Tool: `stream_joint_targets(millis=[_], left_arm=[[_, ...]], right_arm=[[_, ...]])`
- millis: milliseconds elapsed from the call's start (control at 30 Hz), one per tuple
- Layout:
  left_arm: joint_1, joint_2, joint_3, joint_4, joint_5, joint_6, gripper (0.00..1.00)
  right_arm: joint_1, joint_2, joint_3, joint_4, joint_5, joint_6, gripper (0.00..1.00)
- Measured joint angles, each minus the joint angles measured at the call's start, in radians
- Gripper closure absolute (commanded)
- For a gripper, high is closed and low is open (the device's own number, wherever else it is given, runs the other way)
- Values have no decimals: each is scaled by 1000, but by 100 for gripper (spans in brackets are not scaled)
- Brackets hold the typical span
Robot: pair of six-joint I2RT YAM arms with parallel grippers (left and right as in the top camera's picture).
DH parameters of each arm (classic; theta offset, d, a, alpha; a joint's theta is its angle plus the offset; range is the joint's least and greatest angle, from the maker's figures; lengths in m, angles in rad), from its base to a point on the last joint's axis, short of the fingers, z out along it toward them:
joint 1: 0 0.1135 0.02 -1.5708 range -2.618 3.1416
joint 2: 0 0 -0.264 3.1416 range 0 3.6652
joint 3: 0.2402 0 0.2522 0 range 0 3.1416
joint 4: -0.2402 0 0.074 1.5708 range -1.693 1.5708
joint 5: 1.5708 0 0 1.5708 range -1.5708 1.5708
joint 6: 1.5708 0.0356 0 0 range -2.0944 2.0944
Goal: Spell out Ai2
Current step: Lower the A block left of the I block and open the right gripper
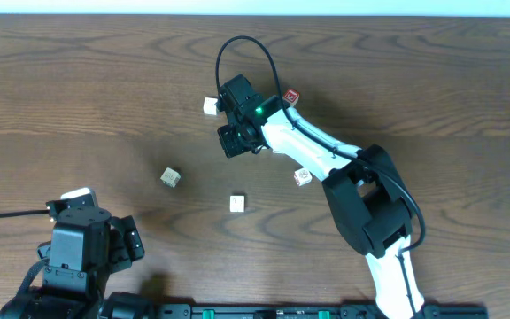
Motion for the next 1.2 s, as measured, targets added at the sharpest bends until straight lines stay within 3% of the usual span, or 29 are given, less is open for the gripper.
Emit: stream_joint_targets(millis=[1200], left_arm=[[0, 0, 0, 0, 0, 0, 5]], right_arm=[[0, 0, 0, 15, 97, 70, 99]])
